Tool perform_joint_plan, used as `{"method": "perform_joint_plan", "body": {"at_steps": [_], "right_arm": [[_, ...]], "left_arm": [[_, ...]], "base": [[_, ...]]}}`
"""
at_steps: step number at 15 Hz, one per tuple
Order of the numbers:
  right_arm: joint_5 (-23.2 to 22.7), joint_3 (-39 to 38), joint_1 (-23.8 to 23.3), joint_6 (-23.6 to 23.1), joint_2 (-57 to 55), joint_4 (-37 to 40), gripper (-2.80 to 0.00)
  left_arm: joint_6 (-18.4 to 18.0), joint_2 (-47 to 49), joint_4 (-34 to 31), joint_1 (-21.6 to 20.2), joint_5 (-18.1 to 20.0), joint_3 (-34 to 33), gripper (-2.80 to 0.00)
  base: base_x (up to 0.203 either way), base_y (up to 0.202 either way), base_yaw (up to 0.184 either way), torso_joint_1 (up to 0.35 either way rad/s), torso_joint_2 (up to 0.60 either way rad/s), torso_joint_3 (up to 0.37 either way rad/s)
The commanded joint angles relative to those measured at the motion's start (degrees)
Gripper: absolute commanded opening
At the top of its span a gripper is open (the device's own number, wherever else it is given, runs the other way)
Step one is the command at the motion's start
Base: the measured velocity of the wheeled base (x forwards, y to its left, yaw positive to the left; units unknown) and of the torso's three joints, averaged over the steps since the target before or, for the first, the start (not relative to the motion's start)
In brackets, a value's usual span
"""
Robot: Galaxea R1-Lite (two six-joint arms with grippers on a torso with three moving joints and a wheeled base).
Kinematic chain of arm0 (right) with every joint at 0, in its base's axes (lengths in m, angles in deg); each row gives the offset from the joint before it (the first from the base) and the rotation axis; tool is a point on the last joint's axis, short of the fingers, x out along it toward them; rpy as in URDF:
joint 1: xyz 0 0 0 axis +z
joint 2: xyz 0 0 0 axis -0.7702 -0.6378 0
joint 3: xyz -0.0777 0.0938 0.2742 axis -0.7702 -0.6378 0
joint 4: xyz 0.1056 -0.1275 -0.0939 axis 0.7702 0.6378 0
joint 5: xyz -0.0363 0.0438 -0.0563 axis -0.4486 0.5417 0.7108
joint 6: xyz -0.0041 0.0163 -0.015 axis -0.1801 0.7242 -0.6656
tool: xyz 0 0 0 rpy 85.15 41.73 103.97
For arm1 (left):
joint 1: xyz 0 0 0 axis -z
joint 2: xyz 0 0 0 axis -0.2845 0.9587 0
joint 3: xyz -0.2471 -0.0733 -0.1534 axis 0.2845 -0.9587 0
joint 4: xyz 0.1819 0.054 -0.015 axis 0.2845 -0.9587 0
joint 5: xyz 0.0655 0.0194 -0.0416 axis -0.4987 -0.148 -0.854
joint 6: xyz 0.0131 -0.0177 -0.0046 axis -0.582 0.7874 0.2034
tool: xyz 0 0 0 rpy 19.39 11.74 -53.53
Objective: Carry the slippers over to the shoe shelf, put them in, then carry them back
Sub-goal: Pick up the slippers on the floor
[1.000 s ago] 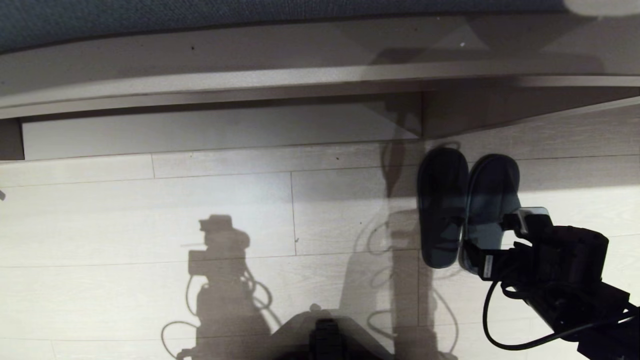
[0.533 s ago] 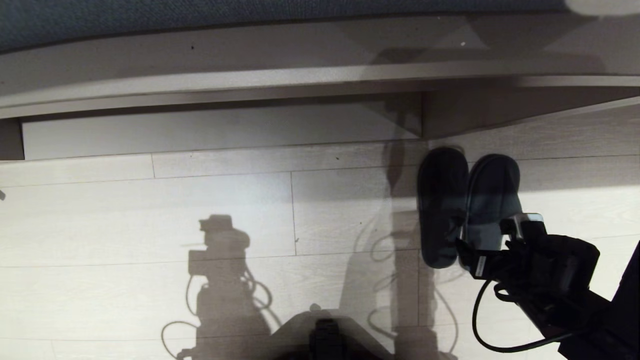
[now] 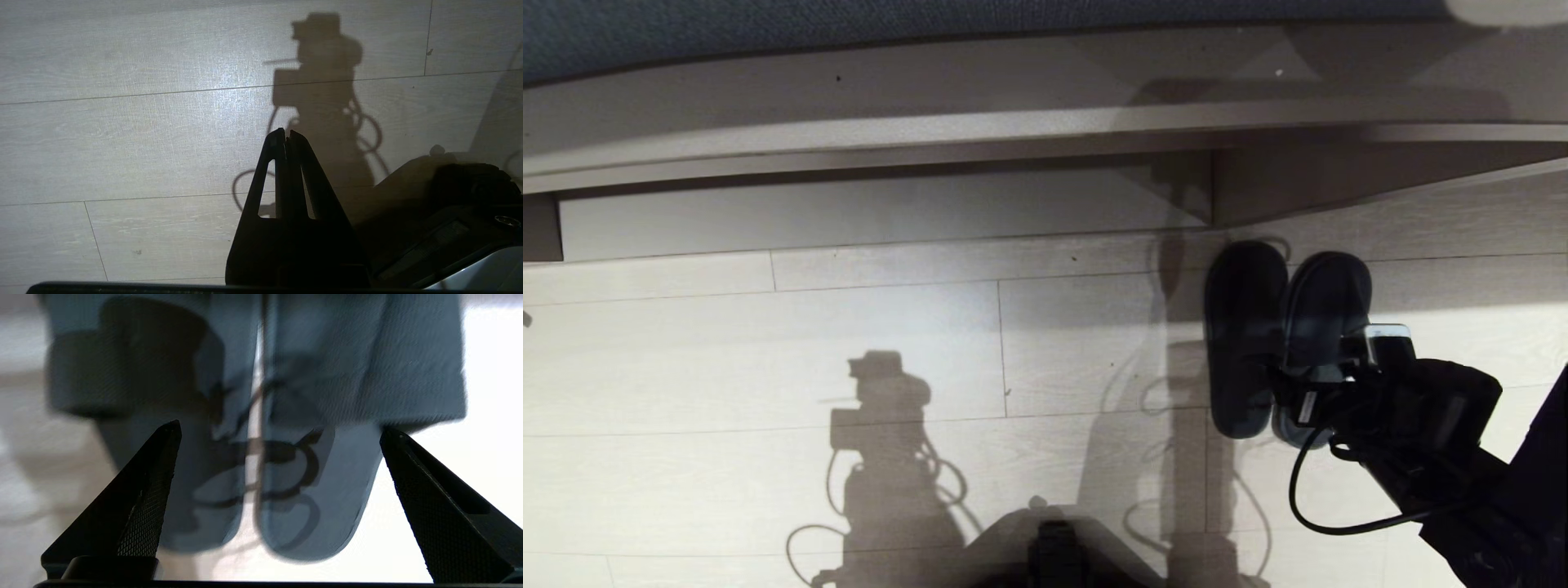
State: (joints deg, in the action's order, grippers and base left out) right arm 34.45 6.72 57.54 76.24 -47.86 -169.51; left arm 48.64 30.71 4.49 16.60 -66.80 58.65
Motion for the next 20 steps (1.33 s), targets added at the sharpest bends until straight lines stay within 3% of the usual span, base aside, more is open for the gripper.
{"method": "perform_joint_plan", "body": {"at_steps": [1,9,20], "right_arm": [[-0.56,1.78,-0.55,-0.3,-0.31,-0.54,0.0],[-0.75,2.07,-0.41,-0.21,-3.71,-0.54,0.0],[-0.83,9.41,-0.41,-0.09,-5.93,-0.54,0.0]], "left_arm": [[-0.06,-0.04,0.02,0.01,-0.01,-0.44,-2.8],[-0.68,-0.04,0.02,-0.07,0.08,-0.44,-2.8],[-0.64,-0.04,0.02,0.0,0.17,-0.44,-2.8]], "base": [[0.0,0.0,0.0,0.0,0.0,0.0],[0.0,0.0,0.0,0.0,0.0,0.0],[0.0,0.0,0.0,0.0,0.0,0.0]]}}
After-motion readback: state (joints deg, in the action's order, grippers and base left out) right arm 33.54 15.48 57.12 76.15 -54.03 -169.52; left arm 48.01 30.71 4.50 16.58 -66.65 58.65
